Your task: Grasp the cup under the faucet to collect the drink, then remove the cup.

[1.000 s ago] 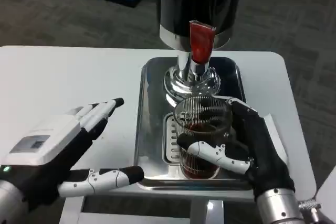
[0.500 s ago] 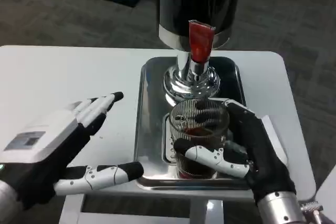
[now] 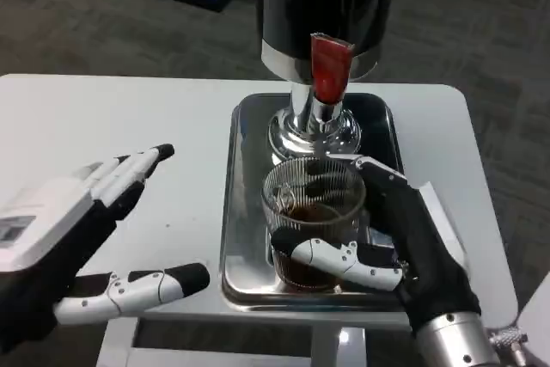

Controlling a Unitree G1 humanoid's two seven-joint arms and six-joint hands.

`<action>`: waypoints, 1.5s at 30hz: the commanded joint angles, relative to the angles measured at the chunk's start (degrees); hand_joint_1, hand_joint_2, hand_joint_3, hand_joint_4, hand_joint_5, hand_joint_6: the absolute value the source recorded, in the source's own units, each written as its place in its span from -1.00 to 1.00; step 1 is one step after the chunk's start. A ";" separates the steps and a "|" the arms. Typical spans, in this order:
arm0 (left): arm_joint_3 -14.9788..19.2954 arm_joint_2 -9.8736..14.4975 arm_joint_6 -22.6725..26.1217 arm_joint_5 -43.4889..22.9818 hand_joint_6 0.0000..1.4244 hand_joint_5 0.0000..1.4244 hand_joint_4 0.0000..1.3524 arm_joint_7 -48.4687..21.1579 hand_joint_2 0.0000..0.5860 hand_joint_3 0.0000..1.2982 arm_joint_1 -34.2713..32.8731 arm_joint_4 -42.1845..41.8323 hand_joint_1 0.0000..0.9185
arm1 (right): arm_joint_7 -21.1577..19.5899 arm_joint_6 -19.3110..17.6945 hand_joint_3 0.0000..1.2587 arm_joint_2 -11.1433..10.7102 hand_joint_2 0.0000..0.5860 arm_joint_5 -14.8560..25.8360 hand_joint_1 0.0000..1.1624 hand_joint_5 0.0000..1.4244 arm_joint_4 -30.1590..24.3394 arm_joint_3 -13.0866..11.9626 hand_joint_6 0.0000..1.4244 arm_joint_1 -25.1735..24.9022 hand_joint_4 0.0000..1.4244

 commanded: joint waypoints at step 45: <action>19.63 -3.72 -3.22 -13.82 -1.00 -1.00 -1.00 -8.95 -0.75 -1.00 18.98 -18.37 -1.00 | 9.11 11.81 0.03 -0.82 -0.45 2.16 0.51 0.26 -31.21 9.52 0.40 12.18 -0.04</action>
